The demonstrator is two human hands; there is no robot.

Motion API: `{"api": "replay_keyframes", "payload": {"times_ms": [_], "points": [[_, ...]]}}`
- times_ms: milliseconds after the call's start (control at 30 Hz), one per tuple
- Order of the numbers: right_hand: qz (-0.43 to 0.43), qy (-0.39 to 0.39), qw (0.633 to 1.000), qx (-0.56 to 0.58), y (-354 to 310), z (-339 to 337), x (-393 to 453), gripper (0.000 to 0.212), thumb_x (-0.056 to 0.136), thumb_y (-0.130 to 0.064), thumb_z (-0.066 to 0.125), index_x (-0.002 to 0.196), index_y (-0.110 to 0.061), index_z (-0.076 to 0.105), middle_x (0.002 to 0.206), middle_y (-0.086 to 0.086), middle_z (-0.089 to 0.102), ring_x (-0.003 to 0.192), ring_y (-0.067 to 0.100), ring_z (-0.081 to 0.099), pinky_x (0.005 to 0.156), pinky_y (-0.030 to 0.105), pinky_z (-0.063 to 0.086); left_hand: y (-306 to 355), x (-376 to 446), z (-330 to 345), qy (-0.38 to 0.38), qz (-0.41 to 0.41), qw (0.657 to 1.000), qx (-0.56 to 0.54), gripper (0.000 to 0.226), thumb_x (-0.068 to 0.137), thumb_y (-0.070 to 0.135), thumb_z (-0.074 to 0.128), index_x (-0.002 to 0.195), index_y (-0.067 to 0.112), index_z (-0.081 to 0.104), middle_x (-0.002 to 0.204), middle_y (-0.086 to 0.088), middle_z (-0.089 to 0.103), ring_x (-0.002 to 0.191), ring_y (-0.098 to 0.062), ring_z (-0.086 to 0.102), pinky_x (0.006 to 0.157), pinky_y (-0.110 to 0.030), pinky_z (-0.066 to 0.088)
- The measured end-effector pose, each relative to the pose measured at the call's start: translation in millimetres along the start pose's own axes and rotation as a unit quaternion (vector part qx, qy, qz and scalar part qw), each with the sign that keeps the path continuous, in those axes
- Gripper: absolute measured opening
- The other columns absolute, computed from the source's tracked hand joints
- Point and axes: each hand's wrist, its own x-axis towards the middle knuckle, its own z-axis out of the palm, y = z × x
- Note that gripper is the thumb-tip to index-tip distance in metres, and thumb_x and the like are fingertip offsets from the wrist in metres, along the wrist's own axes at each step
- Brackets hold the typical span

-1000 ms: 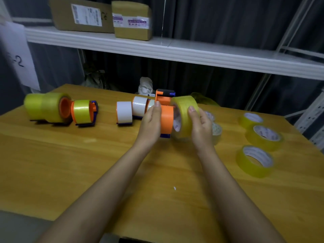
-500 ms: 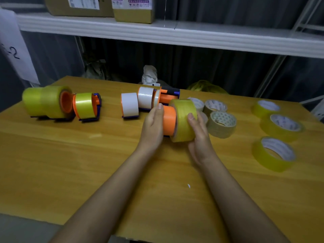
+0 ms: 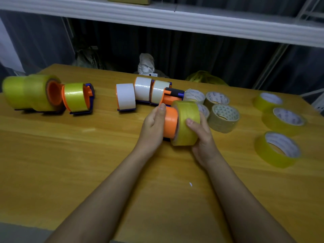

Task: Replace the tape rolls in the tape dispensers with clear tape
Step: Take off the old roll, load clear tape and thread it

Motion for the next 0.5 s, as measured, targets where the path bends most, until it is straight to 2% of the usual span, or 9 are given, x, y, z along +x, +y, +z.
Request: {"api": "replay_keyframes", "payload": {"times_ms": [67,167,233,300,367,400,433,500], "points": [[-0.017,0.017,0.999,-0.040,2,-2,0,0.049,0.062,-0.042,0.071,0.102,-0.021,0.051,0.100,-0.001,0.059,0.096,0.019,0.059,0.082,0.039,0.049,1,-1,-2,0.010,-0.024,1.000,-0.013,0.035,0.103,0.034,0.032,0.088,0.023,0.061,0.087,-0.010,0.064,0.081,-0.019,0.061,0.078,-0.033,0.049],[-0.040,0.019,0.994,-0.098,6,0,0,0.057,0.060,-0.051,0.067,0.105,-0.027,0.043,0.109,-0.002,0.052,0.103,0.018,0.056,0.088,0.041,0.047,0,-1,-2,0.017,-0.041,0.999,-0.028,0.036,0.102,0.035,0.033,0.086,0.021,0.062,0.086,-0.008,0.066,0.082,-0.019,0.062,0.080,-0.035,0.050],[-0.057,0.016,0.991,-0.117,7,2,-2,0.062,0.062,-0.053,0.065,0.115,-0.032,0.040,0.117,-0.003,0.051,0.107,0.010,0.056,0.088,0.032,0.049,-2,-2,-2,0.023,-0.051,0.998,-0.042,0.037,0.102,0.034,0.034,0.085,0.020,0.063,0.082,-0.002,0.067,0.080,-0.016,0.064,0.080,-0.034,0.050],[-0.077,0.013,0.988,-0.132,8,5,-3,0.064,0.071,-0.046,0.064,0.127,-0.029,0.036,0.116,-0.011,0.049,0.100,-0.008,0.056,0.080,0.015,0.047,-3,-2,-2,0.032,-0.059,0.997,-0.048,0.037,0.102,0.032,0.035,0.082,0.020,0.063,0.076,0.003,0.067,0.075,-0.012,0.063,0.075,-0.030,0.049],[-0.097,0.008,0.984,-0.148,8,7,-3,0.059,0.080,-0.035,0.056,0.134,-0.024,0.034,0.115,-0.017,0.047,0.094,-0.020,0.053,0.076,0.006,0.043,-3,-2,-3,0.042,-0.054,0.997,-0.031,0.038,0.103,0.032,0.034,0.082,0.017,0.063,0.074,0.000,0.066,0.071,-0.011,0.062,0.071,-0.028,0.048],[-0.106,0.007,0.981,-0.160,7,8,-2,0.059,0.082,-0.036,0.055,0.136,-0.025,0.035,0.118,-0.017,0.046,0.098,-0.021,0.051,0.079,0.005,0.043,-3,-1,-3,0.046,-0.046,0.998,-0.012,0.042,0.103,0.032,0.032,0.084,0.010,0.063,0.075,-0.005,0.065,0.072,-0.015,0.062,0.070,-0.028,0.048],[-0.110,0.012,0.979,-0.173,8,9,-2,0.061,0.081,-0.043,0.056,0.137,-0.030,0.036,0.124,-0.015,0.046,0.108,-0.017,0.048,0.088,0.009,0.042,-4,-2,-2,0.052,-0.038,0.998,0.005,0.047,0.104,0.033,0.031,0.088,0.001,0.062,0.077,-0.012,0.063,0.073,-0.020,0.061,0.068,-0.029,0.047],[-0.104,0.024,0.975,-0.193,9,12,-3,0.065,0.075,-0.062,0.054,0.135,-0.044,0.038,0.139,-0.008,0.040,0.128,0.000,0.040,0.107,0.029,0.038,-5,-3,-1,0.067,-0.024,0.997,0.026,0.052,0.104,0.034,0.029,0.093,-0.007,0.060,0.080,-0.021,0.062,0.074,-0.025,0.060,0.065,-0.031,0.047]]}}
